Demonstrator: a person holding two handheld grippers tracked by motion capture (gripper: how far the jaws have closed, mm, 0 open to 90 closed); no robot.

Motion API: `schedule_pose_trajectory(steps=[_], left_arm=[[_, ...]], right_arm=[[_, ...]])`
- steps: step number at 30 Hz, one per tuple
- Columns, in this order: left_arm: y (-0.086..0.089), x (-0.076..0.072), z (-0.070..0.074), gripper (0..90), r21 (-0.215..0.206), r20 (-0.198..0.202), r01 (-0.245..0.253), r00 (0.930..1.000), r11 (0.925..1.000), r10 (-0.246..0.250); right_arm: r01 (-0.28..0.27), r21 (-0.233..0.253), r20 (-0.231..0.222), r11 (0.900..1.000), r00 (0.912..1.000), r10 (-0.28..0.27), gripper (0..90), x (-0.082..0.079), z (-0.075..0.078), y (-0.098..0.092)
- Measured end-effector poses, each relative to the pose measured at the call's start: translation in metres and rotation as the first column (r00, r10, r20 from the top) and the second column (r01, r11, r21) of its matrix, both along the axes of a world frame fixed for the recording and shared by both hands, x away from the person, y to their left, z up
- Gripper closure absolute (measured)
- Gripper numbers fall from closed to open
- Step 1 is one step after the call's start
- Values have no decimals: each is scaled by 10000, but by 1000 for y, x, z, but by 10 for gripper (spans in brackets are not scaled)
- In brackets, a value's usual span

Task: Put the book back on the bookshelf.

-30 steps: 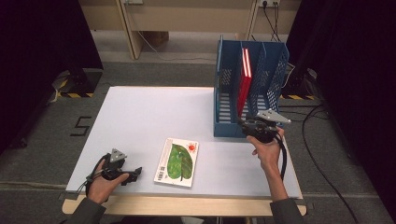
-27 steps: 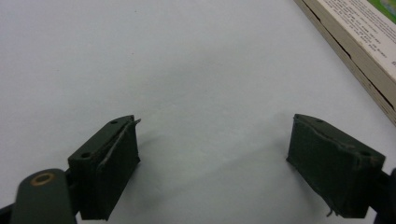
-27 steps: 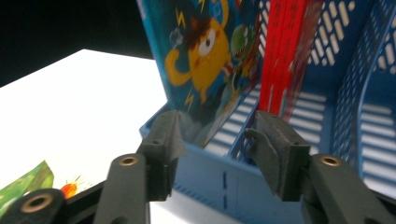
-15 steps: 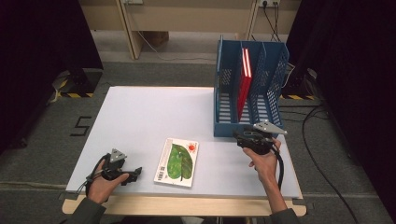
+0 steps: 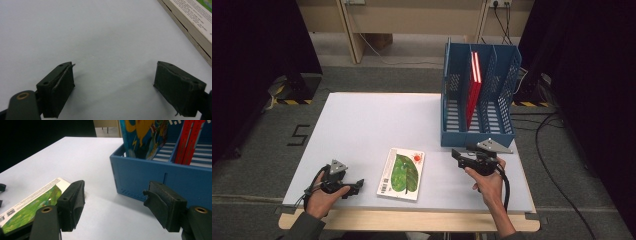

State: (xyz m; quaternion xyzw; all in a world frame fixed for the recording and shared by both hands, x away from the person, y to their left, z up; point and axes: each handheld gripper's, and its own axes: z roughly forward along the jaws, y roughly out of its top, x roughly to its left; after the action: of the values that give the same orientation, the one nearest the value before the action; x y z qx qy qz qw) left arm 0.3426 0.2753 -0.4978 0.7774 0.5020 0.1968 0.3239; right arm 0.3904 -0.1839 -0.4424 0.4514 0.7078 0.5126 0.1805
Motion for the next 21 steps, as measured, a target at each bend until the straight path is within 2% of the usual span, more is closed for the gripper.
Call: schedule_pose_trajectory(steps=[6, 12, 15, 21], left_arm=[[0, 0, 0, 150, 44, 45, -3, 10000, 10000, 2], [-2, -1, 1, 158, 146, 174, 29, 9998, 9999, -32], [-6, -3, 2, 156, -556, 164, 174, 9997, 9983, -165], [-21, -6, 3, 156, -493, 319, 479, 9984, 9976, -463]], right_arm=[[-116, -62, -179, 9999, 9998, 115, 312, -8, -7, 4], [-593, -181, -412, 9981, 9974, 585, 314, -14, -14, 16], [-800, -344, -499, 9962, 9957, 783, 315, -17, -16, 24], [-1194, -443, -750, 9919, 9904, 1159, 319, -22, -20, 36]])
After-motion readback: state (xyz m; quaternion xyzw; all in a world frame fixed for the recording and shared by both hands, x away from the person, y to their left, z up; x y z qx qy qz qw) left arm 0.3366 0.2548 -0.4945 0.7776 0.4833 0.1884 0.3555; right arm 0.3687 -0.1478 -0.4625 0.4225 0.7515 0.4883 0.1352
